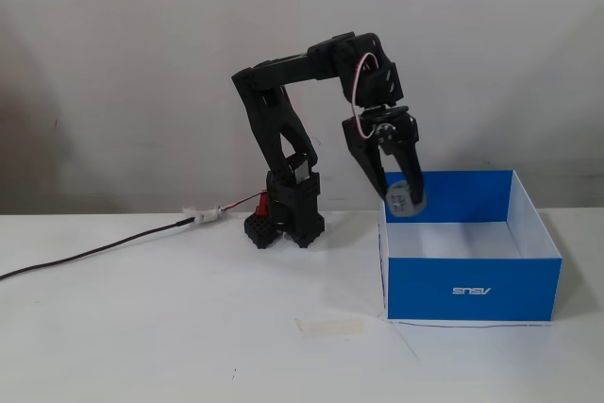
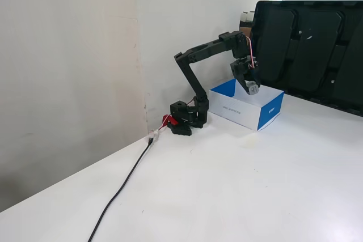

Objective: Pick the gray block and keep it in the box.

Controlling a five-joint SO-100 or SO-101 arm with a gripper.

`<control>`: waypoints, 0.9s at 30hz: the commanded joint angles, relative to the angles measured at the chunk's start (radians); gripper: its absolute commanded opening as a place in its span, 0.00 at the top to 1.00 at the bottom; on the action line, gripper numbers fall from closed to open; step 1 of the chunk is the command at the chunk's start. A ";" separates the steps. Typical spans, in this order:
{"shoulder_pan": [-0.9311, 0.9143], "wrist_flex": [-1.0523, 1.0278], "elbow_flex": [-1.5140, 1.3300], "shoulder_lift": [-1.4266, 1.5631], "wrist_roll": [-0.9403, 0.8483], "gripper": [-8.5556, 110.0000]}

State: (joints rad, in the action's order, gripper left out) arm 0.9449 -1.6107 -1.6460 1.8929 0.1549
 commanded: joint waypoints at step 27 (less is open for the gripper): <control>-0.287 0.021 0.071 0.225 -0.012 0.93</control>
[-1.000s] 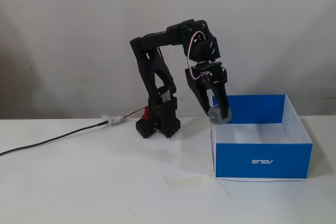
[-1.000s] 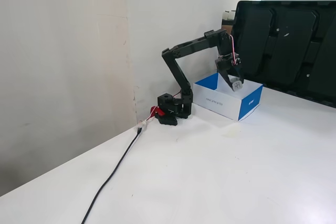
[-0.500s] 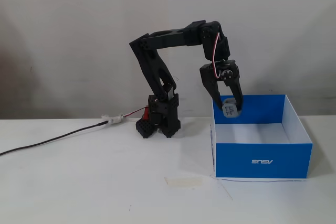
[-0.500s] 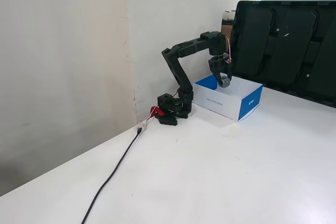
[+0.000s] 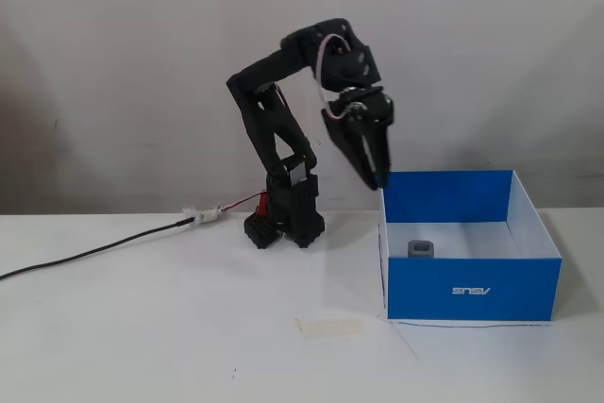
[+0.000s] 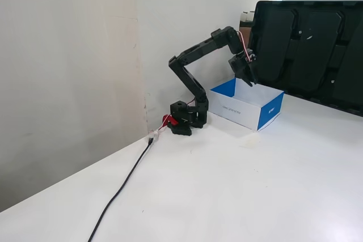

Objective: Pick the gray block and keep it in the box.

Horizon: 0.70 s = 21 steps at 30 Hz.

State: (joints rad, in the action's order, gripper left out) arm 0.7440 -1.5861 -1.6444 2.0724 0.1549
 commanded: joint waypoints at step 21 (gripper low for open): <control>-0.627 0.669 -0.824 0.213 -0.064 0.93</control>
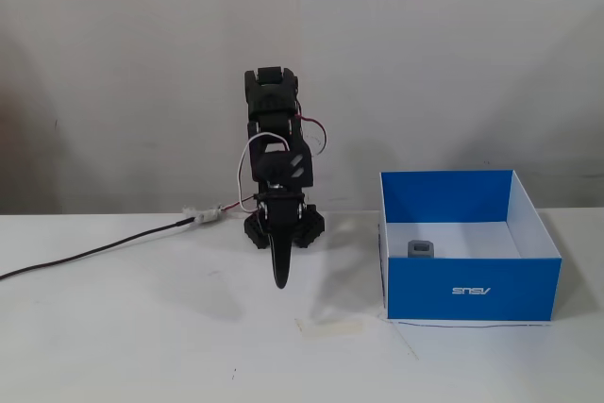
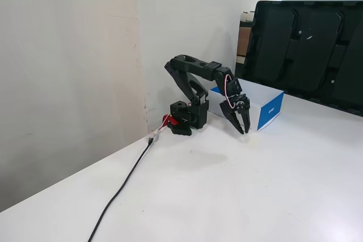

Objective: Pick the gray block and keep it in the box.

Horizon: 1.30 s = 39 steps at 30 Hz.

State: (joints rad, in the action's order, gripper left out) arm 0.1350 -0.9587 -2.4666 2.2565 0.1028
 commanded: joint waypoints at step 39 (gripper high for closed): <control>-0.161 -0.218 -0.557 1.172 -0.173 0.93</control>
